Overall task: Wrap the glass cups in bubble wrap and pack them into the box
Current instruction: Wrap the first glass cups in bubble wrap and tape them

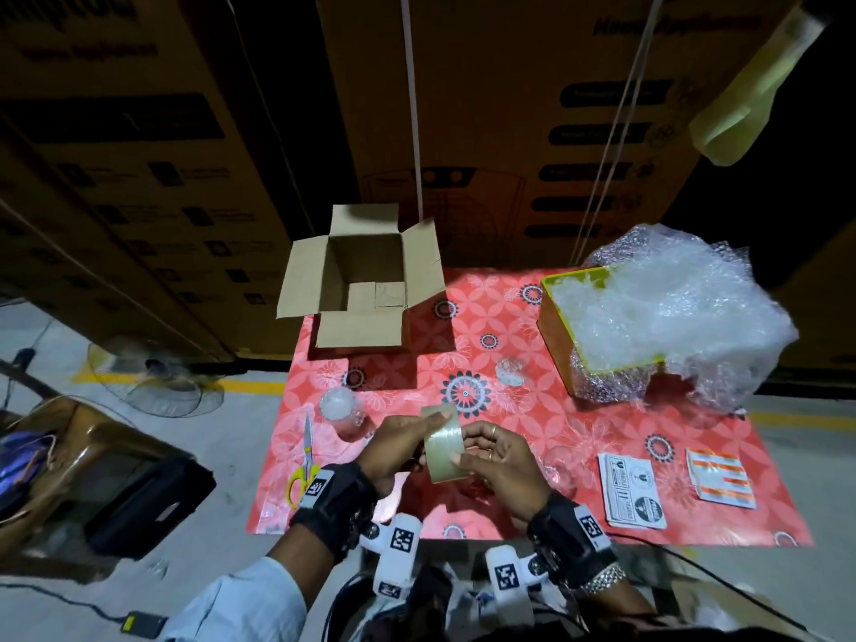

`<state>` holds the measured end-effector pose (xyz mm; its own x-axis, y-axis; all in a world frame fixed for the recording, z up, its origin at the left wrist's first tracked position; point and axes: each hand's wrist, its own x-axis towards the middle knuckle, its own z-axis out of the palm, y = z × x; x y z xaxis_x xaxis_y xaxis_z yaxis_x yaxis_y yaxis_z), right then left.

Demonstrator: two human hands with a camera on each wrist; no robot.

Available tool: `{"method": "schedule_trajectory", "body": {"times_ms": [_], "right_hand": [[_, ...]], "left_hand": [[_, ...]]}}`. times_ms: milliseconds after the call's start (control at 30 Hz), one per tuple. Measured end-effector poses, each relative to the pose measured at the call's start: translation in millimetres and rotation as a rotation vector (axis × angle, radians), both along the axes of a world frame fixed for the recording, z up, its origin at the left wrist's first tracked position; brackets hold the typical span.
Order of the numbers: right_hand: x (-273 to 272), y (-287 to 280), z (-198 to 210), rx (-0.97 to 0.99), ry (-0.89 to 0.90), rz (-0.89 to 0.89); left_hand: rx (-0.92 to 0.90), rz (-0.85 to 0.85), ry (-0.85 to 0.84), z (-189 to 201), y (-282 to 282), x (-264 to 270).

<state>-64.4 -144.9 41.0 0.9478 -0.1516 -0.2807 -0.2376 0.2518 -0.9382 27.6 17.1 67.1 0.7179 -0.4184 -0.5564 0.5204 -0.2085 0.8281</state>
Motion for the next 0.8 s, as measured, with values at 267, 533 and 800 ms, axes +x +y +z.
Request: {"method": "schedule_trajectory", "body": {"times_ms": [267,533,800], "right_hand": [[6.6,-19.2,1.3,0.059,-0.028,0.009],[-1.4,-20.0,-13.8,-0.152,-0.083,0.218],[5.4,-12.6,-3.5,-0.058,-0.084,0.178]], "left_hand": [[-0.191,0.244,0.140,-5.9,-10.7,-8.5],[-0.247,0.492,0.411,-3.8,-8.4,7.3],[-0.201,0.418,0.375,0.1,-6.5,5.2]]}}
